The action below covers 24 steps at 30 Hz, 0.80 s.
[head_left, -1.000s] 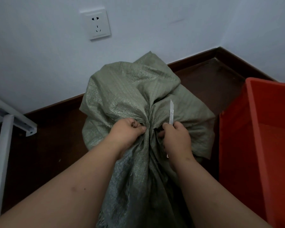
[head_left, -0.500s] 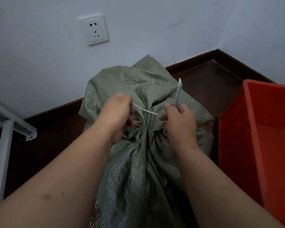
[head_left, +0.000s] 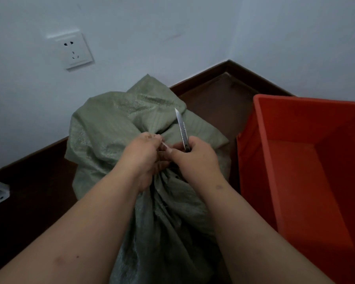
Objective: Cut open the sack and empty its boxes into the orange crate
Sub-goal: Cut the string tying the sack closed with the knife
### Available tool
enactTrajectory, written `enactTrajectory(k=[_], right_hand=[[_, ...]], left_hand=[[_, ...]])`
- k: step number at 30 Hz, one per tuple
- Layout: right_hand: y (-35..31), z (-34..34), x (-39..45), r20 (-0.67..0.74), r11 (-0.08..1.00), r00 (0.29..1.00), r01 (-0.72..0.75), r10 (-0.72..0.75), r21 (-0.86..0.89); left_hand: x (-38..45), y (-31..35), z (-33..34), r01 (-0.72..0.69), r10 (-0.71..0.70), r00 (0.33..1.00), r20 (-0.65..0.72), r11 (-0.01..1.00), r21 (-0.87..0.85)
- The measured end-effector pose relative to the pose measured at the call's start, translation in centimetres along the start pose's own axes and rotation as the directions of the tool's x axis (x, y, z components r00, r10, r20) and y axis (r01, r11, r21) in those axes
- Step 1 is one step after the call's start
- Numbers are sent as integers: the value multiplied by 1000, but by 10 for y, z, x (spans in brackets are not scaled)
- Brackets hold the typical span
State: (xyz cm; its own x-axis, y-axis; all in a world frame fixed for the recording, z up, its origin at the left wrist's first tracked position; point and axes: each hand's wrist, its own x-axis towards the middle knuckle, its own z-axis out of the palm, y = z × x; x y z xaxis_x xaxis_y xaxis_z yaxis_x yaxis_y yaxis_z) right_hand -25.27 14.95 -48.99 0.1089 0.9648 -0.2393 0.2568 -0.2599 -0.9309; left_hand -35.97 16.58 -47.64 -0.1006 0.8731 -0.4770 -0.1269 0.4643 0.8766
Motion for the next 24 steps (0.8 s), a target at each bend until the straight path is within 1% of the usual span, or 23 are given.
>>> enactTrajectory(k=[3,5,7,10,12,15,18,21,24], right_hand=[[-1,-23,-7,-76,985,996,32,-45,-169],[0,-41,-13,-115,972,991,33,-61,-232],[-2,-57,-20,-158,965,984,33,-76,-262],[-6,-76,-29,-258,957,963,-5,-73,-289],[-6,-88,-38,-304,950,951,-43,-55,-308],[-1,-111,-58,-384,935,923,-128,-8,-330],[5,-133,-81,-421,926,906,-191,39,-326],[5,-153,-99,-441,953,895,-192,72,-233],[12,-178,-110,-440,948,897,-161,26,-273]], left_hand=[[-3,-1,21,73,-66,995,73,992,-101],[-6,0,36,121,-110,988,106,987,-109],[-12,1,51,156,-147,978,148,987,-45],[-23,0,73,162,-173,956,239,985,63],[-33,-2,89,141,-173,939,298,982,126],[-53,-5,113,125,-182,906,382,978,168],[-77,-9,135,92,-189,868,459,970,226],[-99,-8,146,30,-159,833,530,969,243],[-105,-19,152,-106,-62,833,550,957,269]])
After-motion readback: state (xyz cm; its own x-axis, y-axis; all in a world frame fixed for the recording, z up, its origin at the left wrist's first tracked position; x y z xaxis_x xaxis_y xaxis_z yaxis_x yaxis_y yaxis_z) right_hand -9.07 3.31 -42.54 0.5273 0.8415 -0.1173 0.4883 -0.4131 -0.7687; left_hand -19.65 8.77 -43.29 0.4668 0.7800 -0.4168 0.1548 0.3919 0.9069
